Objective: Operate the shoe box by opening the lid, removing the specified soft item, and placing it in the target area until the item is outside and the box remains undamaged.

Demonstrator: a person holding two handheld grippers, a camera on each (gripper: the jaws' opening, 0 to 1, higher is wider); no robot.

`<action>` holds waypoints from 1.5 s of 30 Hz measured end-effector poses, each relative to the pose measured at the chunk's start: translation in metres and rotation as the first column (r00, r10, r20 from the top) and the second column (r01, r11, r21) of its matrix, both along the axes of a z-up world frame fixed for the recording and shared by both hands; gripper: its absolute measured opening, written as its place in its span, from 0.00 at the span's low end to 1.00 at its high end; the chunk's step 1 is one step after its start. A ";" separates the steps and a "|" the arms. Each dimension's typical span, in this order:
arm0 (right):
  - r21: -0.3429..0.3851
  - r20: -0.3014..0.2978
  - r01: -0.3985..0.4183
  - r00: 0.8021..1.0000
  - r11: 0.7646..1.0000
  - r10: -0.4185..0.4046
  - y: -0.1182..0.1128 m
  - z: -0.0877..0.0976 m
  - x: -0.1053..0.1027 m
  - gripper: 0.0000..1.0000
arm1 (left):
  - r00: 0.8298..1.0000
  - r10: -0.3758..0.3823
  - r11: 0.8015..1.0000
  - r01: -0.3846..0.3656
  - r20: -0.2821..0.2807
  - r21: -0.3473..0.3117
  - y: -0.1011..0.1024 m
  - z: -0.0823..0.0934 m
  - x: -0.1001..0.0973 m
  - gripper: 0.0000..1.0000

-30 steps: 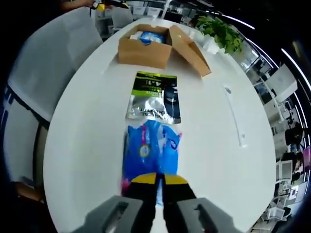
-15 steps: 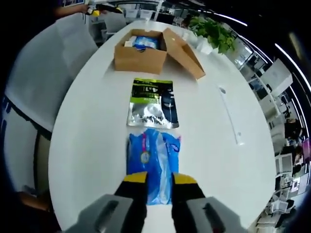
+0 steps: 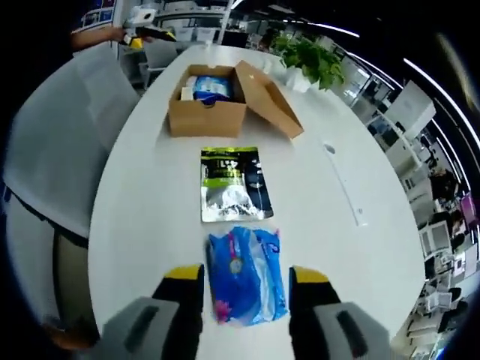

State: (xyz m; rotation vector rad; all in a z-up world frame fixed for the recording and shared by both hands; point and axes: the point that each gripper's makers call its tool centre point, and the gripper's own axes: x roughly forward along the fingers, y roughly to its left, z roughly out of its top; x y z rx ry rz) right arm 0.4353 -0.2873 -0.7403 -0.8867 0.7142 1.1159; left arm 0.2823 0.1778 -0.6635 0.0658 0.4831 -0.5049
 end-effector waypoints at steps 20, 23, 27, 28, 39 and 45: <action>0.265 -0.133 0.277 0.959 0.924 -0.250 0.064 0.015 -0.035 0.74 | 1.000 0.022 1.000 -0.022 -0.002 0.002 0.021 -0.010 0.016 0.89; 0.281 -0.150 0.297 0.953 0.913 -0.264 0.074 0.015 -0.040 0.76 | 0.999 0.036 0.999 -0.036 -0.018 0.004 0.027 -0.015 0.018 0.87; 0.315 -0.171 0.330 0.942 0.890 -0.289 0.090 0.015 -0.044 0.79 | 0.999 0.040 0.999 -0.040 -0.036 0.009 0.030 -0.020 0.022 0.84; 0.316 -0.165 0.334 0.941 0.888 -0.295 0.094 0.013 -0.045 0.79 | 0.999 0.036 0.999 -0.036 -0.040 0.012 0.030 -0.022 0.023 0.84; 0.367 -0.199 0.358 0.932 0.858 -0.304 0.137 0.009 -0.050 0.84 | 0.996 0.049 0.998 -0.046 -0.072 0.047 0.040 -0.037 0.035 0.75; 0.386 -0.209 0.364 0.929 0.848 -0.304 0.153 0.010 -0.050 0.82 | 0.992 0.088 0.994 -0.083 -0.086 0.069 0.052 -0.043 0.045 0.67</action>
